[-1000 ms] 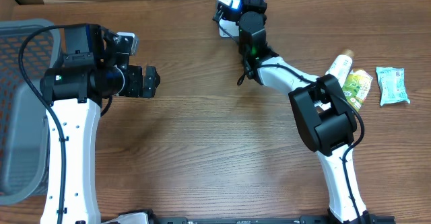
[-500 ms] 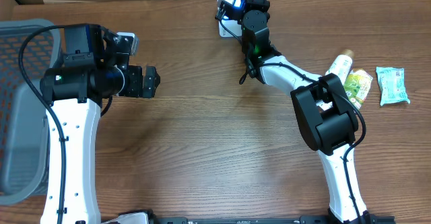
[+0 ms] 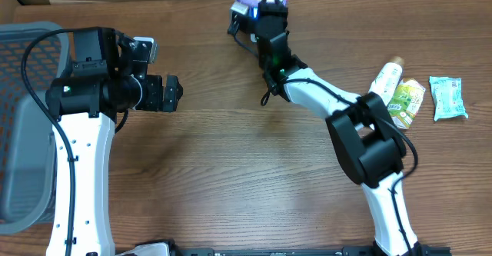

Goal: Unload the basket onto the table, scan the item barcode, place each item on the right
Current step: 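Hold the snack pack's barcode side against the white scanner, then carry the snack pack right and drop it onto the other items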

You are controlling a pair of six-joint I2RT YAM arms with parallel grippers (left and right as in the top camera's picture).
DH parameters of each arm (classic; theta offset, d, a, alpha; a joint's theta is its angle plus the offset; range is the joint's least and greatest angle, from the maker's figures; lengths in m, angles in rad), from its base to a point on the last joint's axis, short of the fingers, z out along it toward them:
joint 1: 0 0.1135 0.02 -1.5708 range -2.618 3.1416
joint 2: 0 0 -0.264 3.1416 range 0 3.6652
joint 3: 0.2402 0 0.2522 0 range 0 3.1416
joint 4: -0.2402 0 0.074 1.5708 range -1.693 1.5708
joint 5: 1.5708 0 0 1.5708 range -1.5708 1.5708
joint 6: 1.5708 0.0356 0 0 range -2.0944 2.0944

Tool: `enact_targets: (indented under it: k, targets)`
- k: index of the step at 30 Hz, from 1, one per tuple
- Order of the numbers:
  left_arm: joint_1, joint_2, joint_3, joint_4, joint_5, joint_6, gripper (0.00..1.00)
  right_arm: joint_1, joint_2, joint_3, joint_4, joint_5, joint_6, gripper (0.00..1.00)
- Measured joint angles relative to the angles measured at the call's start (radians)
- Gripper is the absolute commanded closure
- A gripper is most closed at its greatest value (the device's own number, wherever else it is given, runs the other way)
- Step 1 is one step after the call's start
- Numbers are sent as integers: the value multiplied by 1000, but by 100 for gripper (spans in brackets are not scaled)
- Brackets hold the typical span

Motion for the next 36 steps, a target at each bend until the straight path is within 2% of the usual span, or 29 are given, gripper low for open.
enact_targets:
  k: [5,9,13,17,21,26,32,36]
  targets:
    - [0,0,0,0,0,0,0,21,-204,-2,-350,1,127,96]
    - [0,0,0,0,0,0,0,33,-427,6,-683,-41,336,96]
    - [0,0,0,0,0,0,0,34,-604,23,-1048,-251,555,96]
    - [0,0,0,0,0,0,0,-8,-658,23,-1274,-540,741,96]
    - [0,0,0,0,0,0,0,-106,-655,22,-1406,-713,974,96]
    - [0,0,0,0,0,0,0,-330,-654,20,-1507,-793,1308,96]
    - [0,0,0,0,0,0,0,-668,-654,-40,-1484,-813,1645,96]
    - [0,0,0,0,0,0,0,-847,-654,-165,-1402,-814,1814,96]
